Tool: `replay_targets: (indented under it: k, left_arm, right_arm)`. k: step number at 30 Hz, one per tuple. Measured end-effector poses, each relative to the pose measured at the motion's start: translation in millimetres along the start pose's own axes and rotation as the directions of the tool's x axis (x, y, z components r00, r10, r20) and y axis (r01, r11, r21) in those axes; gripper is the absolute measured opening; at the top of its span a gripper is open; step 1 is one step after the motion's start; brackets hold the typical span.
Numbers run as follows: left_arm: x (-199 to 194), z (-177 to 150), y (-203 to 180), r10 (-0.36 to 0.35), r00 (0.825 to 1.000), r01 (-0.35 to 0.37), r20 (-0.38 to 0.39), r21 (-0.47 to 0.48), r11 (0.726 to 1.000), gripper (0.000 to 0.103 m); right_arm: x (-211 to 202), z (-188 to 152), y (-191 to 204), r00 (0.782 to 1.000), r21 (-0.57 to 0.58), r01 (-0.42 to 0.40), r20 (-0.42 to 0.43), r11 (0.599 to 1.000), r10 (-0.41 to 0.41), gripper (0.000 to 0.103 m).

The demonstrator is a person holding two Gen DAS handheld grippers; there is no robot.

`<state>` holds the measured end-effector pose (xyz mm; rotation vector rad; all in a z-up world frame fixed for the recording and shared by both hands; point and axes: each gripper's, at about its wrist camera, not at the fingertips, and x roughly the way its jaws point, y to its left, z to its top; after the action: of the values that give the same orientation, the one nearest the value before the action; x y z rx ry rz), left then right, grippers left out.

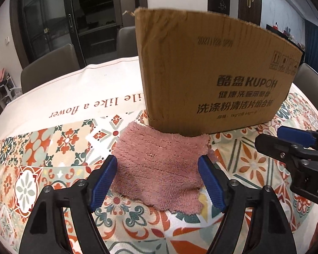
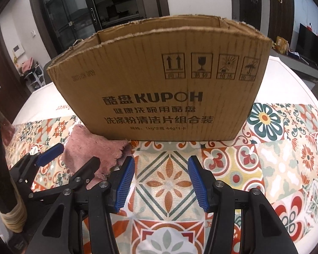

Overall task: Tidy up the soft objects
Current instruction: 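Grasp the pink fuzzy towel with the left tool and lift it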

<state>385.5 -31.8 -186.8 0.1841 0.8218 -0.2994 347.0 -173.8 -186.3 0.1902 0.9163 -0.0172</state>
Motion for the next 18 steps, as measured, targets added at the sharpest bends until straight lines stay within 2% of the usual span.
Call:
replay_targets:
  k: [5,7,10,15,18]
  left_arm:
    - [14.5,-1.7,0.1,0.005,1.0,-0.005,-0.019,-0.004,1.0,0.077]
    - [19.0,-2.0,0.2,0.004,1.0,-0.004,-0.026,-0.006,1.0,0.071]
    - [25.9,-2.9,1.1,0.008,0.999,-0.009,-0.039,-0.01,1.0,0.062]
    - [28.5,-3.9,2.8,0.011,0.999,-0.012,-0.034,-0.02,1.0,0.037]
    - [26.4,-3.6,3.3,0.01,0.999,-0.01,-0.031,-0.018,1.0,0.026]
  right_arm:
    - [11.0,-1.5,1.3,1.0,-0.005,0.007,-0.017,1.0,-0.007,0.053]
    - [13.8,-2.1,1.4,1.0,-0.005,0.009,-0.022,1.0,-0.009,0.053]
    - [17.0,-3.0,2.1,1.0,-0.004,0.012,-0.027,1.0,-0.013,0.053]
    - [16.7,-3.7,4.5,1.0,-0.014,0.012,-0.026,1.0,-0.012,0.053]
    - [17.4,-4.1,6.9,1.0,-0.017,0.007,-0.025,1.0,-0.008,0.053]
